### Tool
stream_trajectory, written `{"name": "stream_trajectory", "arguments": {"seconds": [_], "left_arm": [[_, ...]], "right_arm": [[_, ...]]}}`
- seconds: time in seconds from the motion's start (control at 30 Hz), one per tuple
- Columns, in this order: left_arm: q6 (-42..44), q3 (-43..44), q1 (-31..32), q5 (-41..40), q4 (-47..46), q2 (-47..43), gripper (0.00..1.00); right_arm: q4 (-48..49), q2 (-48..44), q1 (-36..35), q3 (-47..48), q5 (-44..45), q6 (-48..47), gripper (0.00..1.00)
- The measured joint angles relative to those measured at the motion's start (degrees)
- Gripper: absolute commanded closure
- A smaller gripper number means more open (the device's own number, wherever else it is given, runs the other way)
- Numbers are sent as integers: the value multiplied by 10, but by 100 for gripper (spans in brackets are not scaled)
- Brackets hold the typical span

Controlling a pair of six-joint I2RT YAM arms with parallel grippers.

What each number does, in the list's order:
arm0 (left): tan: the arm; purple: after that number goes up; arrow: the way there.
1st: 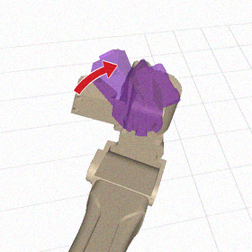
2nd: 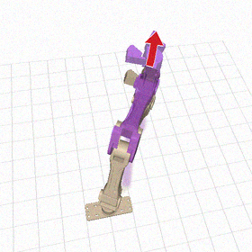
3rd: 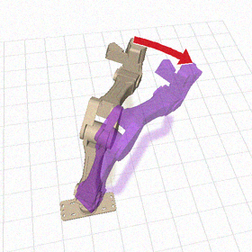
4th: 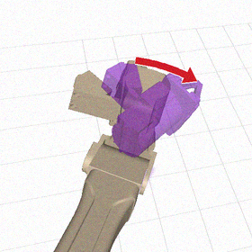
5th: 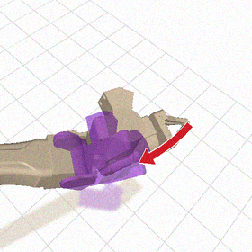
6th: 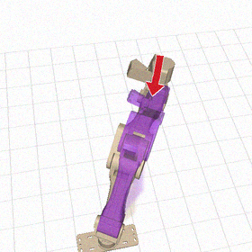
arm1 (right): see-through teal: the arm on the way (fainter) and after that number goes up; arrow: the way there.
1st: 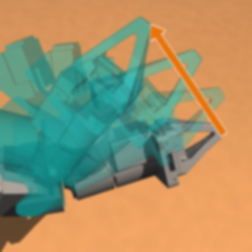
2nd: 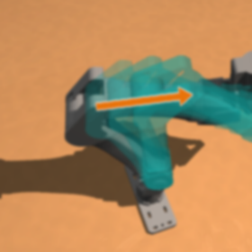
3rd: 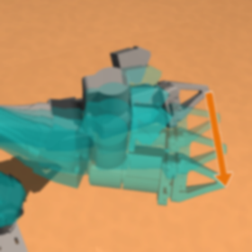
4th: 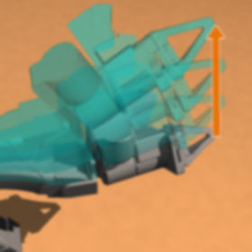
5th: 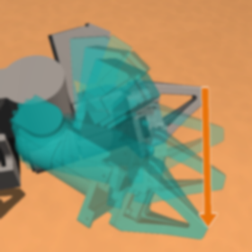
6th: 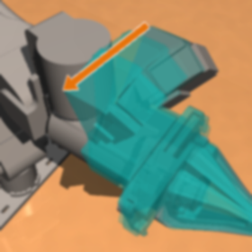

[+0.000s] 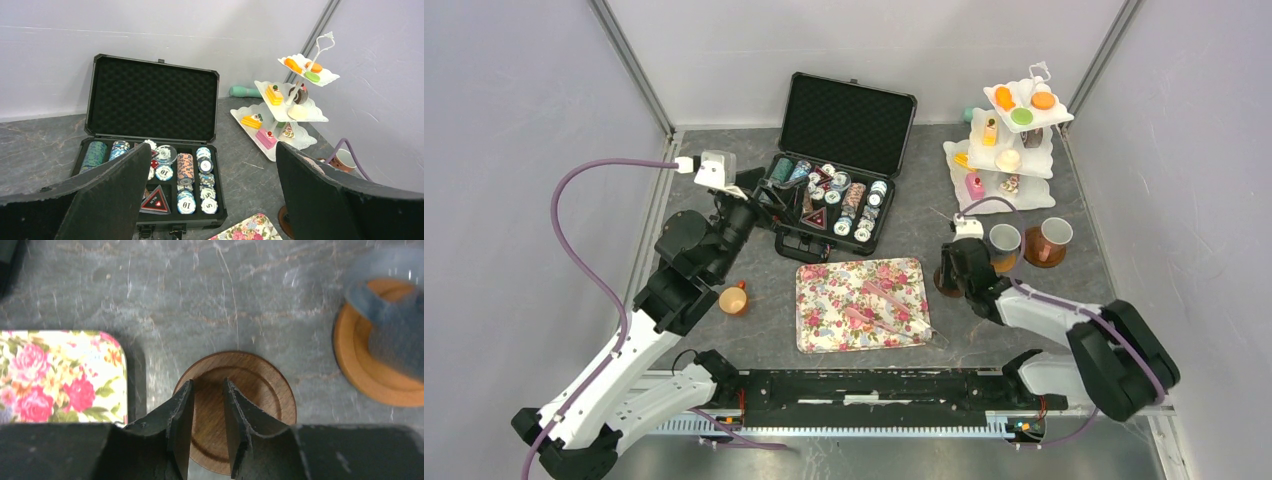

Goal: Serve the afternoon tea

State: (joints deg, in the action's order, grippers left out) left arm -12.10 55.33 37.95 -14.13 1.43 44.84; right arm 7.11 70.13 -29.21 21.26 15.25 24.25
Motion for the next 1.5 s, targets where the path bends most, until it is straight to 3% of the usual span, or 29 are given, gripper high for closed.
{"name": "stream_trajectory", "arguments": {"seconds": [0.23, 0.57, 0.8, 0.87, 1.0, 1.2, 1.5], "left_arm": [[0, 0, 0, -10, 0, 0, 0], [1, 0, 0, -23, 0, 0, 0], [2, 0, 0, -23, 0, -4, 0], [2, 0, 0, -23, 0, -9, 0], [2, 0, 0, -26, 0, -22, 0], [2, -4, 0, -60, -5, -48, 0], [2, -17, -3, -124, -20, -72, 0]], "right_arm": [[52, 101, 0, 57, 38, -37, 66], [74, 148, 0, 91, 72, -92, 65], [38, 148, 0, 139, 53, -114, 48], [20, 126, -1, 155, 40, -117, 41], [-10, 78, -19, 187, 26, -118, 35], [-25, 95, -131, 269, -14, -64, 31], [-21, 311, -338, 477, -28, 100, 29]]}}
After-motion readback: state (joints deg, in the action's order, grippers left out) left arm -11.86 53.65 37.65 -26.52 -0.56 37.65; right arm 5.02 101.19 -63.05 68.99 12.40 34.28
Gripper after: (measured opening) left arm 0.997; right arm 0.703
